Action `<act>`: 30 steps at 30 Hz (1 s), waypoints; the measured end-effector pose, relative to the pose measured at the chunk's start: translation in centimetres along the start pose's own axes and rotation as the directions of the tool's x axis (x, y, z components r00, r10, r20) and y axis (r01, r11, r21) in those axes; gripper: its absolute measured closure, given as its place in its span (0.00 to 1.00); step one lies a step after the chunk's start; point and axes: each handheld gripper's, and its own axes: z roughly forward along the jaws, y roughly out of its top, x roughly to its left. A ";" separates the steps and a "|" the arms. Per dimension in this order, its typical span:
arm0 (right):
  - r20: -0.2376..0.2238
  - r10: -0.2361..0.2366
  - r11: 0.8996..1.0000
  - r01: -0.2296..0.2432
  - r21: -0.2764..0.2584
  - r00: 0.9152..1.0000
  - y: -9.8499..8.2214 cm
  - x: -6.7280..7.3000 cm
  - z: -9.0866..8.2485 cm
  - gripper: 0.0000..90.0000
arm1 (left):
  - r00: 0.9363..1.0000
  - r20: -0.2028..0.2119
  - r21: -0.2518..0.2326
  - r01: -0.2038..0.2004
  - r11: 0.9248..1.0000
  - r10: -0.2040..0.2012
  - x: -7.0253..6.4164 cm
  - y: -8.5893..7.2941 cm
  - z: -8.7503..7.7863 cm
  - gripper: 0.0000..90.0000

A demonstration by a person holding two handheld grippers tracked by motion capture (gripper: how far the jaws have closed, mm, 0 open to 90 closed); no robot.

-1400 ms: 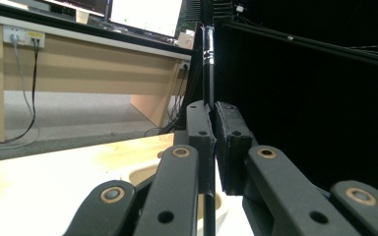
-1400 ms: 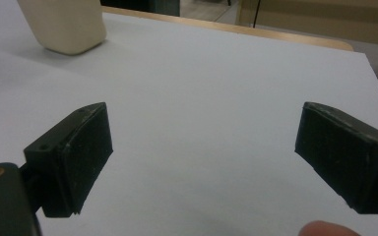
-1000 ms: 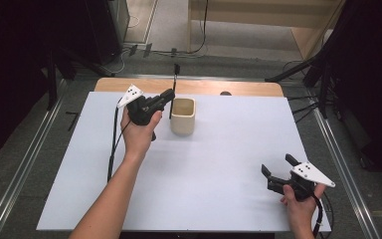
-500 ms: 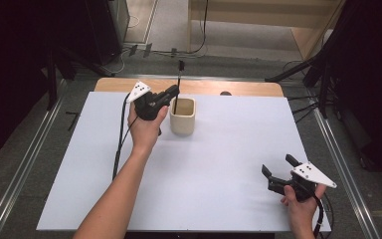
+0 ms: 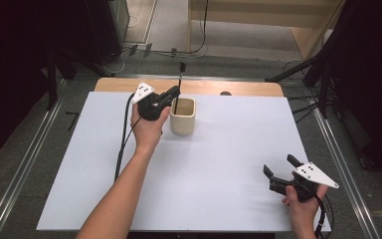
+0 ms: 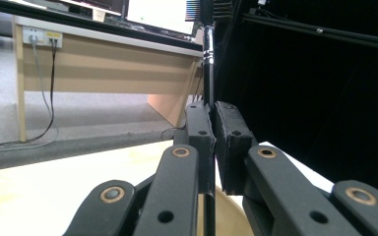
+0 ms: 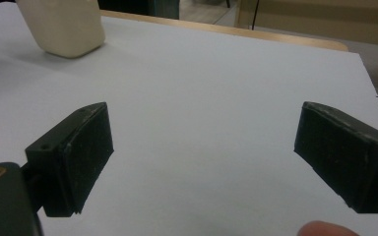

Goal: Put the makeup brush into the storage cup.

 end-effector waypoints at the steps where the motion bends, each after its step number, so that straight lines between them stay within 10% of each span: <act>1: 0.000 -0.001 1.000 0.001 0.000 1.000 0.0 0.0 0.0 0.10 | 1.000 -0.001 0.005 -0.004 1.000 0.004 0.0 -0.1 0.0 0.97; 13: 0.004 -0.005 1.000 0.005 0.003 1.000 0.0 0.0 0.1 0.10 | 0.999 0.012 0.098 -0.036 0.995 0.035 -0.6 -0.8 -0.5 0.93; 23: 0.009 -0.007 1.000 0.007 0.004 1.000 0.0 0.1 0.1 0.10 | 0.997 -0.070 0.156 -0.010 0.988 0.021 -0.8 0.0 -2.1 0.44; 30: 0.009 -0.007 1.000 0.007 0.004 1.000 0.0 0.1 0.1 0.10 | 0.999 0.039 0.195 -0.026 0.980 0.019 -0.3 0.5 -3.5 0.09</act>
